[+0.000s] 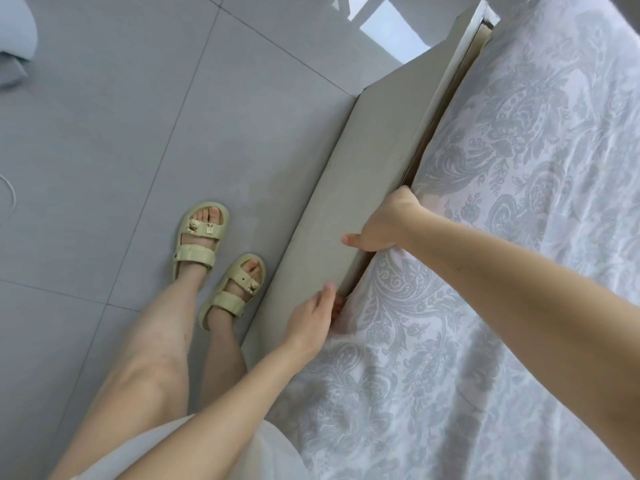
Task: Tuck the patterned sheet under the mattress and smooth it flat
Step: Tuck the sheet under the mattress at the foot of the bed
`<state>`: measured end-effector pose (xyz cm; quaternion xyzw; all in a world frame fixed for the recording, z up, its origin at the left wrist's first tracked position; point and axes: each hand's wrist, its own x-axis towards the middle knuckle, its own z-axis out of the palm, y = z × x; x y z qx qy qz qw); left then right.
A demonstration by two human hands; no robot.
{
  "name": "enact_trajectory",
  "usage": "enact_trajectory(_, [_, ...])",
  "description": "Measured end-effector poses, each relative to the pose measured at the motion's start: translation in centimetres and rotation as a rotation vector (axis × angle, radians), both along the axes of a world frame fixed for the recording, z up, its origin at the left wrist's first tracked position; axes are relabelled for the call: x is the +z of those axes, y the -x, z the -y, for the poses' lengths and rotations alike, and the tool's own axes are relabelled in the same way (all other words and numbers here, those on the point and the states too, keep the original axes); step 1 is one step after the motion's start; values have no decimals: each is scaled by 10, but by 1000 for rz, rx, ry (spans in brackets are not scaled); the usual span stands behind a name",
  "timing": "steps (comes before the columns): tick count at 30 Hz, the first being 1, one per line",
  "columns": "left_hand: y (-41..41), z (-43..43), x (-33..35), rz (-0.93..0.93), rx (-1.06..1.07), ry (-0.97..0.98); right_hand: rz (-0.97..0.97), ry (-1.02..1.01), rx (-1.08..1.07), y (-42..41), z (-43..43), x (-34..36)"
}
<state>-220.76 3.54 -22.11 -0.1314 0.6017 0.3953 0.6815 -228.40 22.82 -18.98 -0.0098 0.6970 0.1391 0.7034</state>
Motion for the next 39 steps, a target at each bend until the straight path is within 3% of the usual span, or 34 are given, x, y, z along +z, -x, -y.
enact_trajectory(2, [-18,3,4,145,-119,17,-16,10,-31,0,3,2])
enact_trajectory(5, [-29,-9,11,361,-64,43,-213,125,-50,-11,2,13])
enact_trajectory(8, [-20,-16,12,423,-62,55,-288,148,-48,-16,6,19])
enact_trajectory(12, [-11,-4,8,311,-28,73,-485,151,-230,-15,7,15])
enact_trajectory(16, [-24,42,17,-129,70,148,-833,247,-367,-39,14,17])
enact_trajectory(18, [-33,63,21,-147,-2,115,-899,294,-396,-58,31,25])
enact_trajectory(20, [-38,75,23,-38,-37,83,-956,347,-360,-83,53,34])
enact_trajectory(23, [-39,80,24,179,59,0,-925,365,-276,-113,84,44])
enact_trajectory(26, [-42,86,22,245,98,-49,-981,379,-338,-136,112,54])
enact_trajectory(29, [-48,95,22,188,168,-66,-1037,356,-358,-152,133,66])
enact_trajectory(31, [-54,107,20,49,127,-37,-1029,346,-322,-161,141,69])
enact_trajectory(35, [-64,138,11,-288,-310,3,-868,365,-212,-174,160,58])
enact_trajectory(37, [-66,150,10,-325,-421,18,-806,360,-158,-178,165,49])
enact_trajectory(39, [-67,158,7,-219,-271,29,-796,344,-113,-177,167,40])
